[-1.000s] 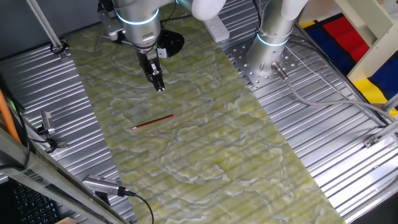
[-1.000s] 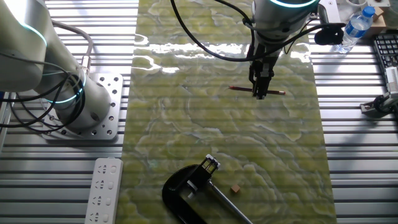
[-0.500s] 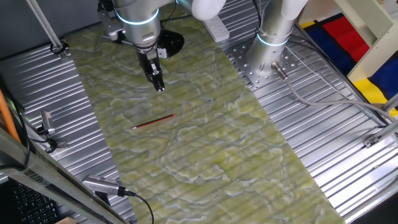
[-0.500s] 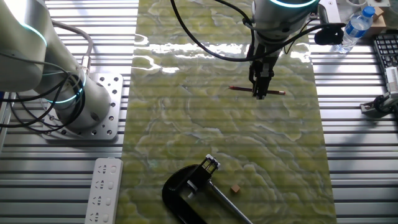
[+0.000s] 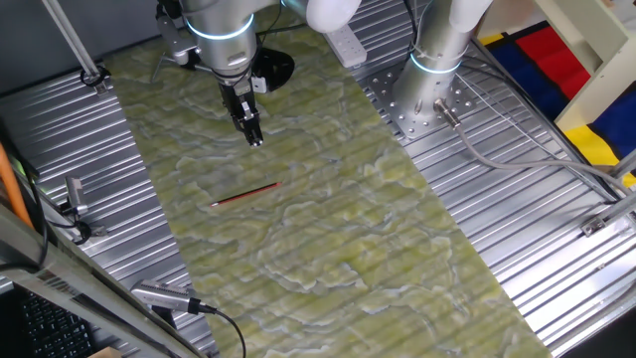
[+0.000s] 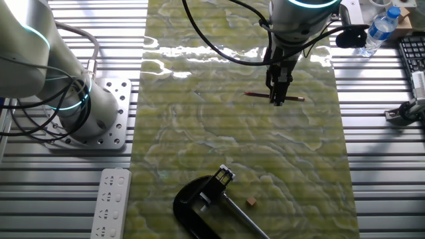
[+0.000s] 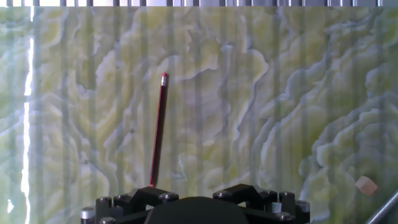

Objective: Insert the pencil into the pencil sharpener

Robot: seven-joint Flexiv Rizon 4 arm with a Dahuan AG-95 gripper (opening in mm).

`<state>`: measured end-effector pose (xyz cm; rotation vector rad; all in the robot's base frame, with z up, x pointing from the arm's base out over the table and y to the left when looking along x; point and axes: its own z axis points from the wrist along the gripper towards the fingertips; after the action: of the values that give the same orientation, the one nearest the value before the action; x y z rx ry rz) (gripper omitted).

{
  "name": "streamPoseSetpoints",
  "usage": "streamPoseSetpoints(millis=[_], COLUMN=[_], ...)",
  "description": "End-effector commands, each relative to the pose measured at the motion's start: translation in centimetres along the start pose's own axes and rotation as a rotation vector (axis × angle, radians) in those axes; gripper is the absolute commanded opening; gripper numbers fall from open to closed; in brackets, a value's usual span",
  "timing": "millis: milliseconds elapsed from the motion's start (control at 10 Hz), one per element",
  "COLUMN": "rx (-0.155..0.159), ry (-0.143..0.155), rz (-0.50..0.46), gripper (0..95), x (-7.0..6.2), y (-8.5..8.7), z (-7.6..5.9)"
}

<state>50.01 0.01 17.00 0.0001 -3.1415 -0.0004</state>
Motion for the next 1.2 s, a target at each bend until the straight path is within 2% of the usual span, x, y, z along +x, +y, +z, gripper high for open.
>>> streamPoseSetpoints(millis=[100,900,1200], rx=[-0.122,-0.117,-0.109], ry=[0.043,0.042,0.048], rz=[-0.139,-0.12,-0.058], gripper=[0.0,0.0,0.0], x=[0.0,-0.1,-1.2], y=[0.0,0.2,1.5], z=[0.0,0.1,0.5])
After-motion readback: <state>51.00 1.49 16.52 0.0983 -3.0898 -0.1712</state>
